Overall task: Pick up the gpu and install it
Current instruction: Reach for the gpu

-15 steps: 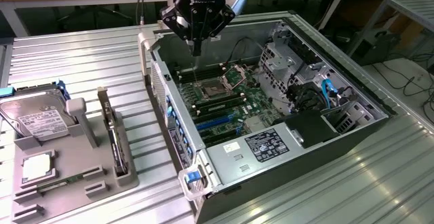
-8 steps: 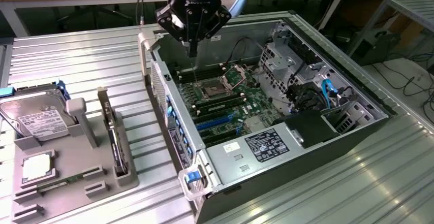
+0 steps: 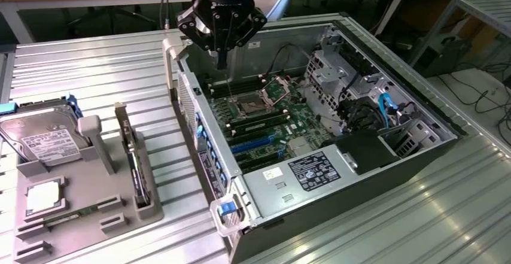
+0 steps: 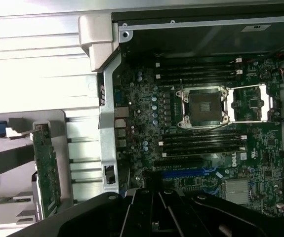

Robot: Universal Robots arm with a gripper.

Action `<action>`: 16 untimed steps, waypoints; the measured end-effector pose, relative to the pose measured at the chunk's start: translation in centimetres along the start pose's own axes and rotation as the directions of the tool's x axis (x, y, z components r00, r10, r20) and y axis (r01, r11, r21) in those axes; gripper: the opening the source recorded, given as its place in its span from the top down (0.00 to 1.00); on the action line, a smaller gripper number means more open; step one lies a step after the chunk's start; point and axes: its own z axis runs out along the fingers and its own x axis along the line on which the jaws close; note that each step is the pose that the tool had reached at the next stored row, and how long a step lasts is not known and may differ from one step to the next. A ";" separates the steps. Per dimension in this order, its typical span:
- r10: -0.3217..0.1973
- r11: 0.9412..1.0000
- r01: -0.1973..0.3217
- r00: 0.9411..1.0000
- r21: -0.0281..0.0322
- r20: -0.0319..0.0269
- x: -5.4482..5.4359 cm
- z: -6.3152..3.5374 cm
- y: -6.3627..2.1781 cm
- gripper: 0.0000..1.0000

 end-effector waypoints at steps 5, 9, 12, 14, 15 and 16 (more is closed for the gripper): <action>-0.004 1.000 0.004 1.000 0.000 0.000 0.7 -0.03 -0.23 0.89; -0.008 1.000 0.008 1.000 0.000 0.000 1.2 -0.05 -0.44 0.89; -0.011 1.000 0.011 1.000 0.000 0.000 1.6 -0.07 -0.60 0.89; -0.012 1.000 0.012 1.000 0.000 0.000 1.9 -0.07 -0.70 0.89; -0.013 1.000 0.013 1.000 0.000 -0.001 2.0 -0.08 -0.75 0.89; -0.014 1.000 0.014 1.000 0.000 -0.001 2.2 -0.08 -0.80 0.89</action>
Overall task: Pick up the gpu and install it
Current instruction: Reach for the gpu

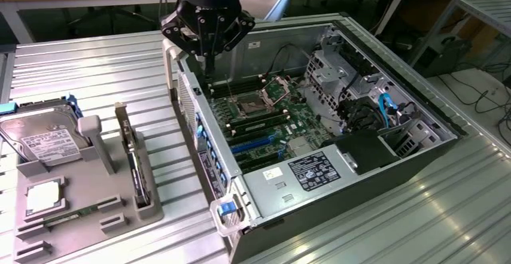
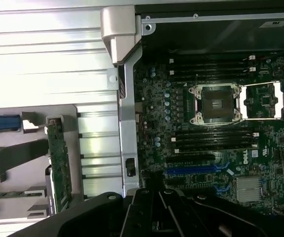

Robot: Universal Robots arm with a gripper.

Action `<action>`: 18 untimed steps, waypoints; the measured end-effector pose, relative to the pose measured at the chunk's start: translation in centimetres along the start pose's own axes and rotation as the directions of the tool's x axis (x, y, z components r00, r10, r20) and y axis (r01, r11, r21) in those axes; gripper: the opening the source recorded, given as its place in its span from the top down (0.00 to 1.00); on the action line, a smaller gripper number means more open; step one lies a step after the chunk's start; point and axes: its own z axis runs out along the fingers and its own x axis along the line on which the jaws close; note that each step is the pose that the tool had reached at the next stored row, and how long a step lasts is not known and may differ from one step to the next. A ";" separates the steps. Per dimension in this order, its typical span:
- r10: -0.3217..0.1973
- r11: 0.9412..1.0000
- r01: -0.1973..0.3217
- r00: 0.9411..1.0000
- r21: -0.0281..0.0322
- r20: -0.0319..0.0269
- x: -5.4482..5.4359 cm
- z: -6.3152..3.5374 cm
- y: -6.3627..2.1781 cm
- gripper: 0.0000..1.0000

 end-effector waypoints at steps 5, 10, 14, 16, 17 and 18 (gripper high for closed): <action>-0.005 1.000 0.005 1.000 0.000 0.000 0.6 -0.03 -0.25 0.89; -0.009 1.000 0.009 1.000 0.000 0.000 1.3 -0.05 -0.48 0.89; -0.013 1.000 0.013 1.000 0.000 -0.001 1.8 -0.06 -0.67 0.89; -0.015 1.000 0.015 1.000 0.000 -0.001 2.0 -0.08 -0.77 0.89; -0.016 1.000 0.016 1.000 0.000 -0.001 2.2 -0.08 -0.83 0.89; -0.016 1.000 0.016 1.000 0.000 -0.001 2.3 -0.09 -0.89 0.89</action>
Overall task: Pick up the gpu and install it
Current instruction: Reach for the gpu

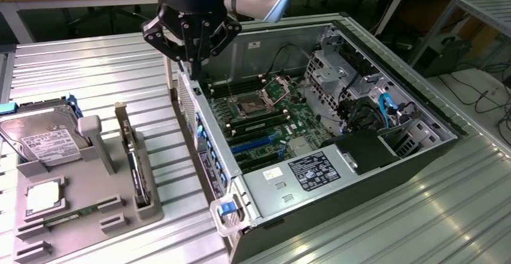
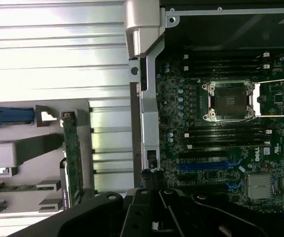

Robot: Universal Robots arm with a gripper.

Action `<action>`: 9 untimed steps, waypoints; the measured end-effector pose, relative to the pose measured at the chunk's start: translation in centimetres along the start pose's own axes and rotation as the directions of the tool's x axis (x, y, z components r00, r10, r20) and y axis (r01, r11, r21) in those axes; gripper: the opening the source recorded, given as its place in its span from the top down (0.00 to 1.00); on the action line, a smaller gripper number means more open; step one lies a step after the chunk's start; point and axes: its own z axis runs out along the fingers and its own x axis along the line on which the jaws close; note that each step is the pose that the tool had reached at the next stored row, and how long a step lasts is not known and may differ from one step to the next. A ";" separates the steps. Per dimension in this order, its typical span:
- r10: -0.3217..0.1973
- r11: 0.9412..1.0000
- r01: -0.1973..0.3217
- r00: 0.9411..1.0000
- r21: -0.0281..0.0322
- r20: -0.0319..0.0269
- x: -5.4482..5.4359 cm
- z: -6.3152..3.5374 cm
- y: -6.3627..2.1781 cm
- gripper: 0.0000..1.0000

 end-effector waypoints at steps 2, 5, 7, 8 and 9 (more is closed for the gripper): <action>-0.002 1.000 0.002 1.000 0.000 0.000 0.4 -0.02 -0.16 0.89; -0.006 1.000 0.006 1.000 0.000 0.000 0.8 -0.03 -0.39 0.89; -0.009 1.000 0.009 1.000 0.000 0.000 1.2 -0.04 -0.56 0.89; -0.010 1.000 0.010 1.000 0.000 0.000 1.3 -0.05 -0.65 0.89; -0.012 1.000 0.012 1.000 0.000 0.000 1.5 -0.05 -0.74 0.89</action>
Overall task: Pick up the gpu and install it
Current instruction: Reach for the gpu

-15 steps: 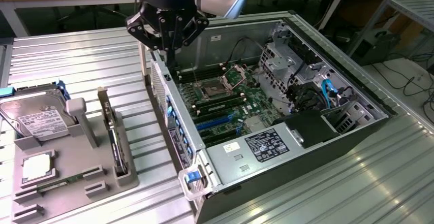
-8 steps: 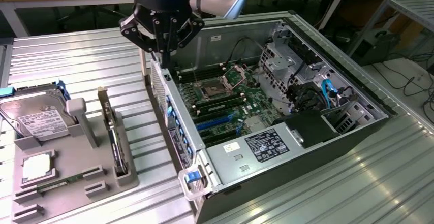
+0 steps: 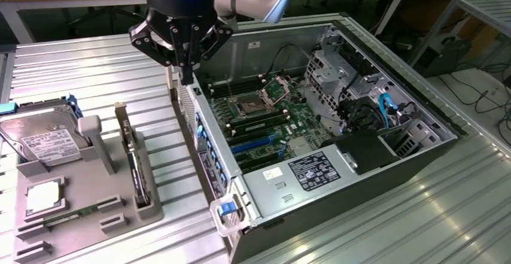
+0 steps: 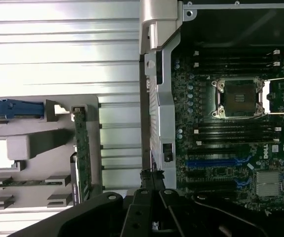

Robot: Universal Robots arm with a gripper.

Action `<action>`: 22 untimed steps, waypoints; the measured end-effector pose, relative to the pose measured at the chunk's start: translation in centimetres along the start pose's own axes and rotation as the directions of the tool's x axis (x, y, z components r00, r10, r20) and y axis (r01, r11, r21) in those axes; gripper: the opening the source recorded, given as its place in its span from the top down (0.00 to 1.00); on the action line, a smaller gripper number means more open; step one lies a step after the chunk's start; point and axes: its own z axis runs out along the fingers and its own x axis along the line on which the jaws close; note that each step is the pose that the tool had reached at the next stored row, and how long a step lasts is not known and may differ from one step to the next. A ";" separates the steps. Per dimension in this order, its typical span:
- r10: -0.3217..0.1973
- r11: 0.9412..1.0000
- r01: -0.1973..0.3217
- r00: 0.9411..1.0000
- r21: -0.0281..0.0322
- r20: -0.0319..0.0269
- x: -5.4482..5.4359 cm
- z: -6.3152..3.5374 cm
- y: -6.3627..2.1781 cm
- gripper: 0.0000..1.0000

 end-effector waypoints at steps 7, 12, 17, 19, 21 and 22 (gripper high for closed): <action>-0.008 1.000 0.008 1.000 0.000 0.000 1.4 -0.02 -0.57 0.89; -0.019 1.000 0.019 1.000 0.000 -0.001 2.2 -0.02 -0.98 0.89; -0.027 1.000 0.027 1.000 -0.001 -0.001 3.0 -0.02 -1.24 0.89; -0.029 1.000 0.029 1.000 -0.001 -0.001 3.4 -0.03 -1.33 0.89; -0.031 1.000 0.031 1.000 -0.001 -0.001 3.8 -0.04 -1.41 0.89; -0.031 1.000 0.031 1.000 -0.001 -0.001 4.0 -0.04 -1.45 0.89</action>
